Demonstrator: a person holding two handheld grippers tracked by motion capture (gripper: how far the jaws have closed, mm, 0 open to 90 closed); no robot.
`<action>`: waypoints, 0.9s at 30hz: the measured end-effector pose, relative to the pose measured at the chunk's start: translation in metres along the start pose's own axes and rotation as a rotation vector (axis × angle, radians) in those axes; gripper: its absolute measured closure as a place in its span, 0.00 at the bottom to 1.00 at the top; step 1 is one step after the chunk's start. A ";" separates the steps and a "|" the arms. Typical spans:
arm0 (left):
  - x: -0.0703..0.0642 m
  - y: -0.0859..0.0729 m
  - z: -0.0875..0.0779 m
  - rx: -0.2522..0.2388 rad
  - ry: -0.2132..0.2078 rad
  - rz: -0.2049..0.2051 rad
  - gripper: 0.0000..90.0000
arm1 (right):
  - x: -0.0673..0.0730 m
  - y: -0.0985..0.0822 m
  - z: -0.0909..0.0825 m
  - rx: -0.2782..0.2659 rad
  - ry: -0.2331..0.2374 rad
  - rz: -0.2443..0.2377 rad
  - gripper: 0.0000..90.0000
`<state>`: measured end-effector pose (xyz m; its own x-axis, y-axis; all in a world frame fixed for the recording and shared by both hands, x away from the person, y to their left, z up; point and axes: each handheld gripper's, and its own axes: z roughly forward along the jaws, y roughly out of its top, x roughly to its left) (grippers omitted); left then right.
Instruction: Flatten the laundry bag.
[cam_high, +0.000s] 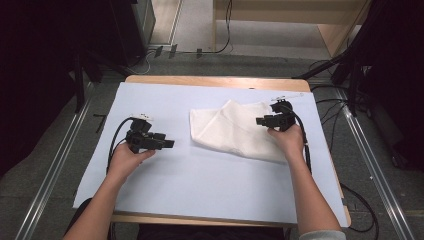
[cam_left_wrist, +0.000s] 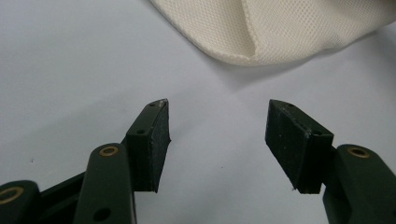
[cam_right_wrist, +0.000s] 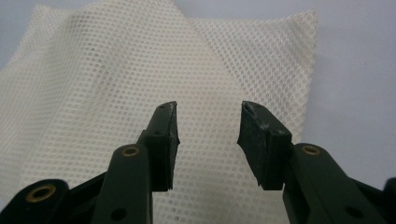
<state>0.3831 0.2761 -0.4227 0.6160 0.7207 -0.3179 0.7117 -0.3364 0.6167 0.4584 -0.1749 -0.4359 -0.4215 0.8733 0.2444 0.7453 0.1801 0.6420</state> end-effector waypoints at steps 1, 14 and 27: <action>0.000 0.000 0.000 -0.001 0.000 -0.002 0.45 | 0.000 0.001 0.001 0.003 -0.003 0.001 0.65; 0.001 -0.001 0.000 -0.004 -0.005 -0.006 0.45 | -0.011 0.016 0.021 0.031 -0.042 0.000 0.56; 0.001 -0.002 -0.002 -0.003 -0.004 -0.007 0.45 | -0.015 0.015 0.043 0.077 -0.016 0.033 0.48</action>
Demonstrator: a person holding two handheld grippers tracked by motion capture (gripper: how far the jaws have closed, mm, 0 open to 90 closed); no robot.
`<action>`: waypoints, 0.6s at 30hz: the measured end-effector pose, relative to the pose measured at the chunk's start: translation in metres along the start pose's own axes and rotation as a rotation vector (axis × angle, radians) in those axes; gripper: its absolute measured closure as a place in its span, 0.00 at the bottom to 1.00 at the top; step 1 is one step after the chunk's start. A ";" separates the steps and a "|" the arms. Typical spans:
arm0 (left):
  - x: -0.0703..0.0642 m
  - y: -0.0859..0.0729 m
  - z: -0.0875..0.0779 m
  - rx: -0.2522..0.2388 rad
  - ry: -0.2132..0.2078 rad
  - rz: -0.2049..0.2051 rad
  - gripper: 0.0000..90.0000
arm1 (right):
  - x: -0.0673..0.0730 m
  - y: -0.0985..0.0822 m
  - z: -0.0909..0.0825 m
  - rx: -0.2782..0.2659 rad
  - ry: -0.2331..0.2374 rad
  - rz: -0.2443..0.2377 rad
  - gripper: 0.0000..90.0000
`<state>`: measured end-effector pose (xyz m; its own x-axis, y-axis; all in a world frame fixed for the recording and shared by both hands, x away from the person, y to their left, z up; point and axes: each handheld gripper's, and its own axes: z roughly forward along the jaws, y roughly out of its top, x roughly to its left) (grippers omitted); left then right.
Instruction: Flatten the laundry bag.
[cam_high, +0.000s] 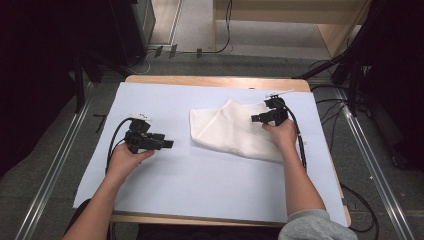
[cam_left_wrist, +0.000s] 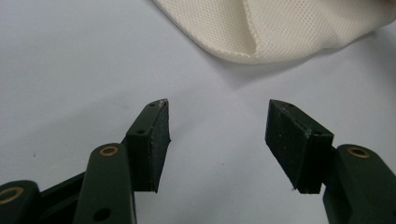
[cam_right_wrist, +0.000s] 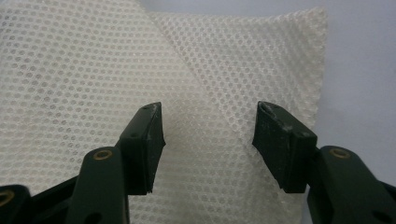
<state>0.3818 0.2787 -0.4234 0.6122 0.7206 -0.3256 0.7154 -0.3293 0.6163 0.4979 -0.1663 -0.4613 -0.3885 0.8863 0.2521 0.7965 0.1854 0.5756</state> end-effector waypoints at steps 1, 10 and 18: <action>0.000 0.000 0.000 0.001 -0.001 0.001 0.45 | 0.002 0.000 0.000 0.001 -0.006 -0.003 0.48; -0.001 0.000 0.000 0.003 0.001 0.003 0.45 | 0.013 -0.005 0.003 -0.013 -0.082 -0.062 0.54; 0.000 0.000 0.000 -0.003 0.000 -0.003 0.45 | 0.014 -0.013 0.002 -0.064 -0.125 -0.080 0.73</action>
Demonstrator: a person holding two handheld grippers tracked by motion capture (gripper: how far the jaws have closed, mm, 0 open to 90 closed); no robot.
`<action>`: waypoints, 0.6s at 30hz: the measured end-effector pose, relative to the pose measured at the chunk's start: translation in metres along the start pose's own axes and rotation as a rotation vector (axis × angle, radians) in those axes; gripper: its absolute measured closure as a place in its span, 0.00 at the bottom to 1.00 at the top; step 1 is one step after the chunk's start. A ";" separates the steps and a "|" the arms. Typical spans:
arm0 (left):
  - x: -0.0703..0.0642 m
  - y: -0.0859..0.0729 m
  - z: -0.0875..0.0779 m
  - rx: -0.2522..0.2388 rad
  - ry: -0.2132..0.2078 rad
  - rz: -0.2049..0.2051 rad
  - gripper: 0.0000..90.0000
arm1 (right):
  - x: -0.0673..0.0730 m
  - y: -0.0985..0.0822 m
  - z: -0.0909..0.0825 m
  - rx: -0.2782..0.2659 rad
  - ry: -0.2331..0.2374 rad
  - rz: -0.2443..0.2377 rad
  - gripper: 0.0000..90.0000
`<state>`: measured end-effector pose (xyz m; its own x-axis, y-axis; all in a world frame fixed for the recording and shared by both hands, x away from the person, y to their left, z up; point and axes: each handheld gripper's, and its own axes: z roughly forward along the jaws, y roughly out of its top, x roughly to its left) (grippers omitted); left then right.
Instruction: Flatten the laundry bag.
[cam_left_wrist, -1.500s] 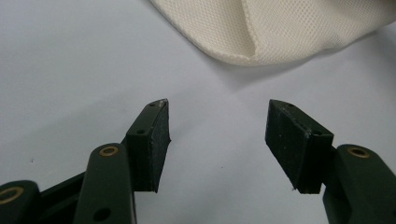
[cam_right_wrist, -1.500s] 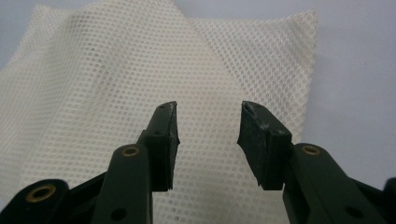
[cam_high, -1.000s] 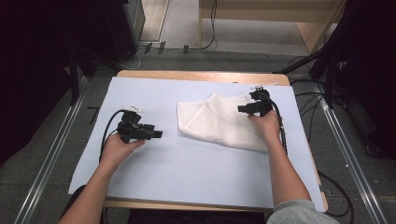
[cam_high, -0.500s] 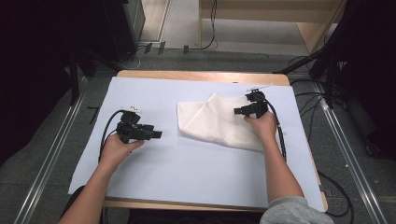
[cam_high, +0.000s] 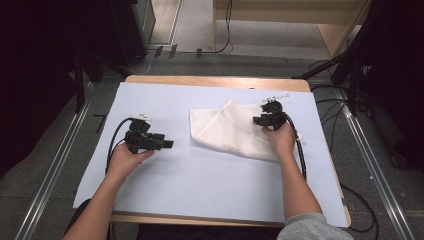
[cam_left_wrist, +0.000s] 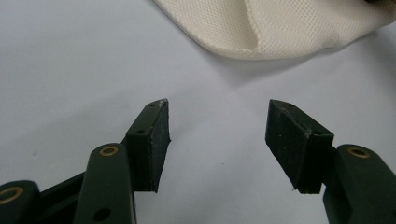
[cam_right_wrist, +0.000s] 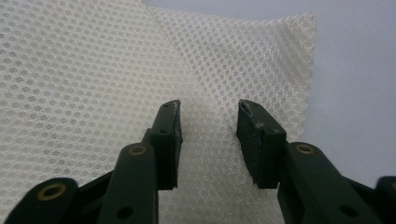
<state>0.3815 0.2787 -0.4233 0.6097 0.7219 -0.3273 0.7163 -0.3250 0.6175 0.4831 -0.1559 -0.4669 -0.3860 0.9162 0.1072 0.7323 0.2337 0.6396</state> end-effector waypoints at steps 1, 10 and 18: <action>0.000 0.000 0.000 0.000 0.000 0.000 0.45 | 0.001 0.000 0.000 0.001 -0.010 -0.007 0.75; 0.000 0.000 0.000 0.005 0.001 0.004 0.45 | 0.007 0.000 -0.001 0.013 0.005 -0.025 0.97; 0.001 0.000 0.000 0.001 0.001 -0.005 0.45 | 0.008 0.002 -0.004 0.024 0.017 -0.006 1.00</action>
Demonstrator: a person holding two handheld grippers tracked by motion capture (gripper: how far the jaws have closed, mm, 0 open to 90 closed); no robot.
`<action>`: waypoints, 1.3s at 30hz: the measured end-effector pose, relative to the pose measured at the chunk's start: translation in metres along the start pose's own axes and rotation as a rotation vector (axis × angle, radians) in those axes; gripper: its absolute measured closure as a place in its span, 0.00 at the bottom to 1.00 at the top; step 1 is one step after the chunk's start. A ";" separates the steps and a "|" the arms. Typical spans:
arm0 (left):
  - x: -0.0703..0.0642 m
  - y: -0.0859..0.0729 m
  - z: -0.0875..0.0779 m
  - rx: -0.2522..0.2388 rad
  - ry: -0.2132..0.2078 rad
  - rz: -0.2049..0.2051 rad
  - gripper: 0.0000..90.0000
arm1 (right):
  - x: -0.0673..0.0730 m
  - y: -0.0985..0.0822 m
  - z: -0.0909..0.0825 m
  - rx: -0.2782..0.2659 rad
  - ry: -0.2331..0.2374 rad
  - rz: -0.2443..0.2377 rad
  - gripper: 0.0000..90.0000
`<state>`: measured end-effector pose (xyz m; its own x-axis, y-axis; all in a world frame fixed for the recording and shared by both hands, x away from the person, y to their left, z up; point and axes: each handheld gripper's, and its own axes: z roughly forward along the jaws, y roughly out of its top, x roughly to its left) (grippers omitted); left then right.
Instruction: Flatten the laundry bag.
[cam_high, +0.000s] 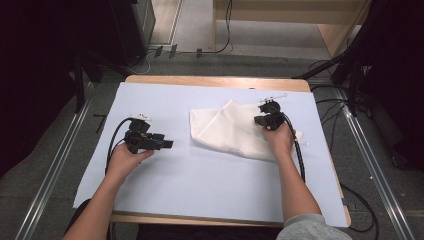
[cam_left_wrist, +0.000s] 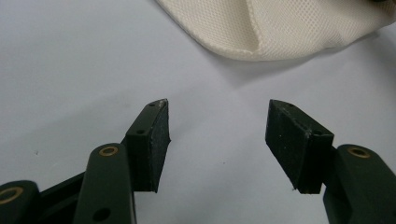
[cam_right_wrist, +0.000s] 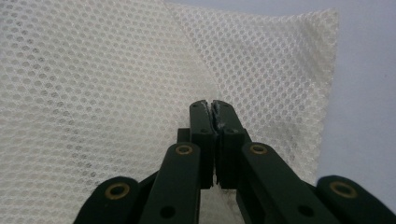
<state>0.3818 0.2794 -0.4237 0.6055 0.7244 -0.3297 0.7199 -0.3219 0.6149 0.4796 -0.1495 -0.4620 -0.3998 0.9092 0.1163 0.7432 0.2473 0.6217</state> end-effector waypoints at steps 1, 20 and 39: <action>0.000 0.000 0.000 0.000 0.000 0.000 0.45 | -0.001 0.000 -0.001 -0.002 0.009 0.003 1.00; -0.001 0.000 0.000 -0.001 0.002 0.001 0.45 | 0.003 0.009 -0.033 -0.044 0.036 -0.014 1.00; -0.001 0.000 0.000 0.002 0.004 0.003 0.45 | 0.026 0.013 -0.094 -0.139 0.130 -0.075 1.00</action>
<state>0.3816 0.2787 -0.4230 0.6064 0.7255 -0.3253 0.7188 -0.3253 0.6144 0.4288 -0.1544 -0.3779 -0.5241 0.8367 0.1591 0.6307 0.2558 0.7326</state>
